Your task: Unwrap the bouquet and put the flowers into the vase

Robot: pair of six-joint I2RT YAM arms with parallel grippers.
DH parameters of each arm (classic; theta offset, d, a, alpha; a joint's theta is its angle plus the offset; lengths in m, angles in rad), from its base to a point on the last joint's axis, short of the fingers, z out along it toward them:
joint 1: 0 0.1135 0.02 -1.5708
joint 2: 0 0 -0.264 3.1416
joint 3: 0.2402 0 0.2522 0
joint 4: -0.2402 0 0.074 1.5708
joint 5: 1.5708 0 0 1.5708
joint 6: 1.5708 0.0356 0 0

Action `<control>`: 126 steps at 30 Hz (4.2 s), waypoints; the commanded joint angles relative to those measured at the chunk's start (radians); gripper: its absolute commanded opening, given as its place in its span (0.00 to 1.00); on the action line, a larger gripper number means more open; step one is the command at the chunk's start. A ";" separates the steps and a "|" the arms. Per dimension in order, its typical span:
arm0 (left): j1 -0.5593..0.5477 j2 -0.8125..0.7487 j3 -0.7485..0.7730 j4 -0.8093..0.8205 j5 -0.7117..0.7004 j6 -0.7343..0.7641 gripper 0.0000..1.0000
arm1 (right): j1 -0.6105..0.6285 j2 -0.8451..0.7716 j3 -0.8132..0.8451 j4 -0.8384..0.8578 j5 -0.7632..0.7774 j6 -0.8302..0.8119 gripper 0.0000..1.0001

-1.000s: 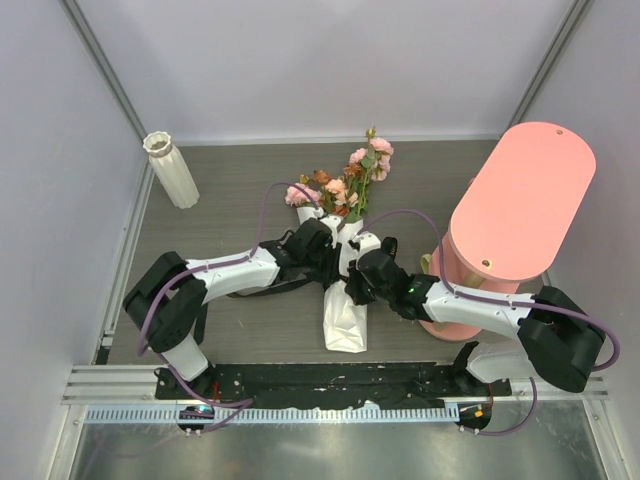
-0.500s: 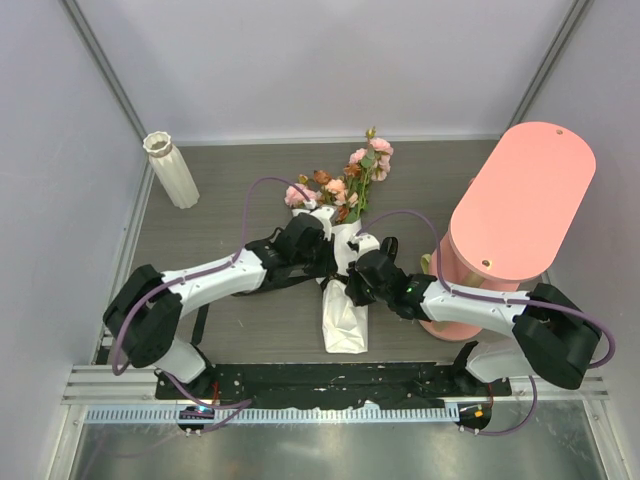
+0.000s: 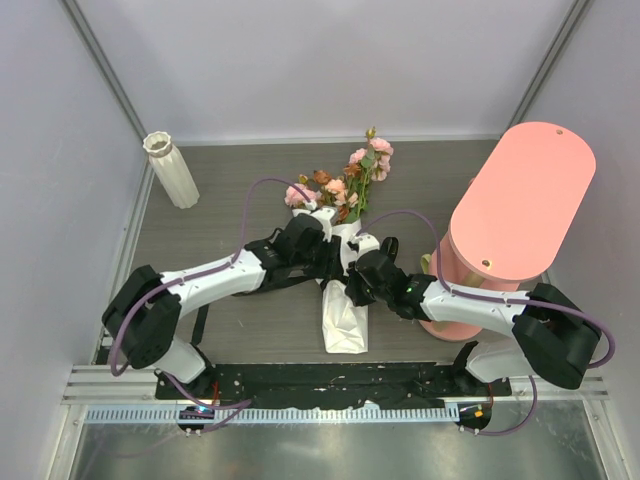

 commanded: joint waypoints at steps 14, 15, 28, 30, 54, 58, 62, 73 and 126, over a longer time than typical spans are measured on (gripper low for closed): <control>-0.033 0.105 0.049 -0.046 -0.029 0.066 0.41 | 0.000 0.002 0.011 0.018 -0.014 0.001 0.01; -0.035 0.105 0.048 -0.047 -0.033 0.063 0.40 | -0.002 0.002 0.011 0.017 -0.014 0.002 0.01; -0.038 -0.022 0.036 -0.050 -0.156 0.037 0.09 | 0.000 0.017 0.018 0.000 0.012 0.007 0.01; -0.038 -0.048 0.032 -0.053 -0.154 0.028 0.08 | 0.000 0.022 0.018 -0.002 0.015 0.008 0.01; -0.038 -0.205 0.101 -0.186 -0.315 -0.037 0.00 | 0.000 0.029 0.023 -0.011 0.027 0.013 0.01; -0.038 -0.289 0.143 -0.236 -0.400 -0.060 0.00 | 0.000 0.034 0.024 -0.011 0.032 0.013 0.01; -0.038 -0.376 0.232 -0.324 -0.524 -0.057 0.00 | 0.000 0.039 0.029 -0.010 0.032 0.012 0.01; -0.038 -0.462 0.669 -0.515 -0.696 0.179 0.00 | 0.000 0.037 0.066 -0.034 0.046 -0.018 0.01; 0.019 -0.192 0.945 -0.667 -1.285 0.552 0.00 | 0.000 -0.001 0.161 -0.109 -0.037 -0.082 0.07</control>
